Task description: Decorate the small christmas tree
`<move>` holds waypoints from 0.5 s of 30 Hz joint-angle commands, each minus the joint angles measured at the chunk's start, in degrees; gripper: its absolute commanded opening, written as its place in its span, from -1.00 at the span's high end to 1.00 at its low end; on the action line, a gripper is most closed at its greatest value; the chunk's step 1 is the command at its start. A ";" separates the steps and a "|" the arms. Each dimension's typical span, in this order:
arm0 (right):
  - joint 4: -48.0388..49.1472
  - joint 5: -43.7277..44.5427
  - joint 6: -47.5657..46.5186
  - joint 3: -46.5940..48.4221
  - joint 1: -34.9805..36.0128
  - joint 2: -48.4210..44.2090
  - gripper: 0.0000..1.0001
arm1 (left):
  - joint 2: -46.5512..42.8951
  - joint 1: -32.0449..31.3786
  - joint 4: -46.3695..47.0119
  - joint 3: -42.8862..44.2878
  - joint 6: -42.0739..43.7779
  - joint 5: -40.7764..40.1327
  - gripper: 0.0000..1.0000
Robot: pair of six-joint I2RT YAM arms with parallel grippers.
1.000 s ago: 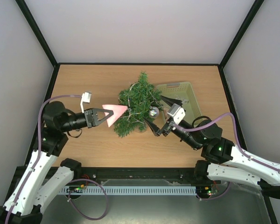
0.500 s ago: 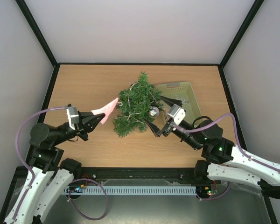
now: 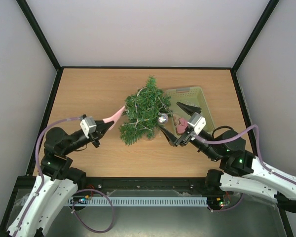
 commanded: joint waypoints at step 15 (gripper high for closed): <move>-1.25 1.27 -2.05 -2.06 0.39 -5.23 -0.97 | -0.97 -0.22 -0.62 -7.84 9.00 2.84 0.95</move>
